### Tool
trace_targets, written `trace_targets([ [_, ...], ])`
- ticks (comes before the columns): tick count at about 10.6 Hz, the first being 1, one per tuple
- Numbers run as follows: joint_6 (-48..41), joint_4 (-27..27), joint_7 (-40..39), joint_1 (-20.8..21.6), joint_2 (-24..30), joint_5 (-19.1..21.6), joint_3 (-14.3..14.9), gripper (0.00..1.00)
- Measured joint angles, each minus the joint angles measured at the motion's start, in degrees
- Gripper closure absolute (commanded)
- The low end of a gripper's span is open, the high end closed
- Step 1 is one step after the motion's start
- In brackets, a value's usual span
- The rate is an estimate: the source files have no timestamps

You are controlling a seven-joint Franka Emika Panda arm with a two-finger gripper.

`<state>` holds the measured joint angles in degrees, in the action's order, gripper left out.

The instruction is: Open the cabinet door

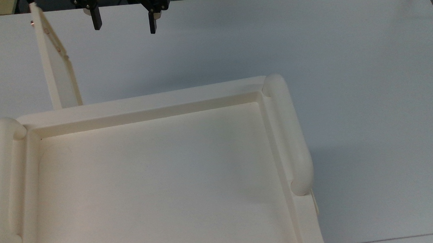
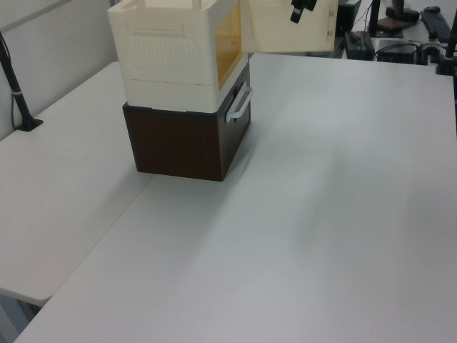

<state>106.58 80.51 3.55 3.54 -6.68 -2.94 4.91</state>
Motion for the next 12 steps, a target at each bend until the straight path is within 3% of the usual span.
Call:
trace_targets([
  [7,-11.56,5.33,-2.29,2.52,-0.68,-0.27,-0.58,0.00],
  [12,-13.67,6.06,-2.11,4.11,-0.34,-0.27,-0.61,0.00],
])
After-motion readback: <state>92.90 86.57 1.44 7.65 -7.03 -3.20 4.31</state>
